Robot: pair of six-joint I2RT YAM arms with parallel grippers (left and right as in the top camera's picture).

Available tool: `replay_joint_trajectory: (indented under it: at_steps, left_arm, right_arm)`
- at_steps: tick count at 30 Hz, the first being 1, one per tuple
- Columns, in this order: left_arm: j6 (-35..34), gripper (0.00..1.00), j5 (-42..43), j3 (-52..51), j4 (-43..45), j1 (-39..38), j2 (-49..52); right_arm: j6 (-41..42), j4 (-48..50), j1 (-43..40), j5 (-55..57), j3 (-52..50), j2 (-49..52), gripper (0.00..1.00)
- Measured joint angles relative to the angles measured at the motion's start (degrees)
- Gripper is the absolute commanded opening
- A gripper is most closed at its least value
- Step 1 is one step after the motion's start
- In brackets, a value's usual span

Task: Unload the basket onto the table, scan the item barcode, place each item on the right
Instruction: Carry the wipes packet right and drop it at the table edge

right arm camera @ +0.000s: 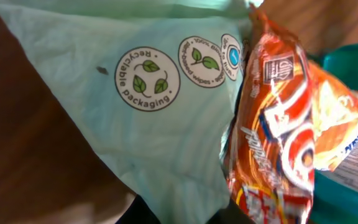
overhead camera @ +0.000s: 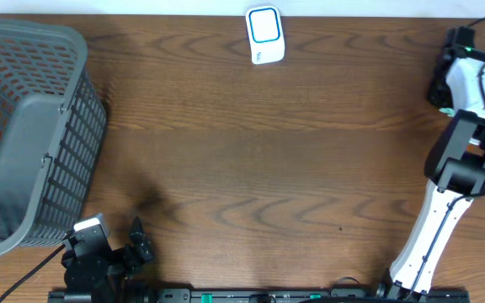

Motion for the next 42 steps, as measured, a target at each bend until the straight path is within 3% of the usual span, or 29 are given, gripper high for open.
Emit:
replay_joint_trajectory:
  at_steps: [2,3,4,5,6,12,20,33,42]
  left_arm:
    - [0.00,0.99,0.00,0.00,0.00,0.02,0.00]
    - [0.00,0.99,0.00,0.00,0.00,0.02,0.00]
    - [0.00,0.99,0.00,0.00,0.00,0.00,0.00]
    - [0.00,0.99,0.00,0.00,0.00,0.00,0.00]
    - [0.00,0.99,0.00,0.00,0.00,0.00,0.00]
    - [0.00,0.99,0.00,0.00,0.00,0.00,0.00]
    - [0.00,0.99,0.00,0.00,0.00,0.02,0.00]
    - [0.00,0.99,0.00,0.00,0.00,0.00,0.00]
    - [0.00,0.99,0.00,0.00,0.00,0.02,0.00]
  right_arm:
    - [0.00,-0.22,-1.49,-0.55,0.33,0.00,0.14]
    - [-0.04,-0.31,-2.27,-0.76,0.44,0.00,0.24]
    - [0.20,-0.50,-2.95,-1.03,0.61,0.00,0.50]
    - [-0.02,-0.96,-3.76,-1.36,0.90,0.00,0.95]
    - [0.00,-1.36,-4.28,-1.75,1.22,0.00,0.99]
    - [-0.20,-6.45,-6.12,-9.20,7.82,0.00,0.99]
    - [0.00,-11.50,-5.31,-31.87,16.81,-3.85,0.99]
    - [1.38,-10.51,-2.82,-41.33,18.05,-32.09,0.99]
    - [1.60,3.19,9.35,-44.96,18.36,-48.89,0.99]
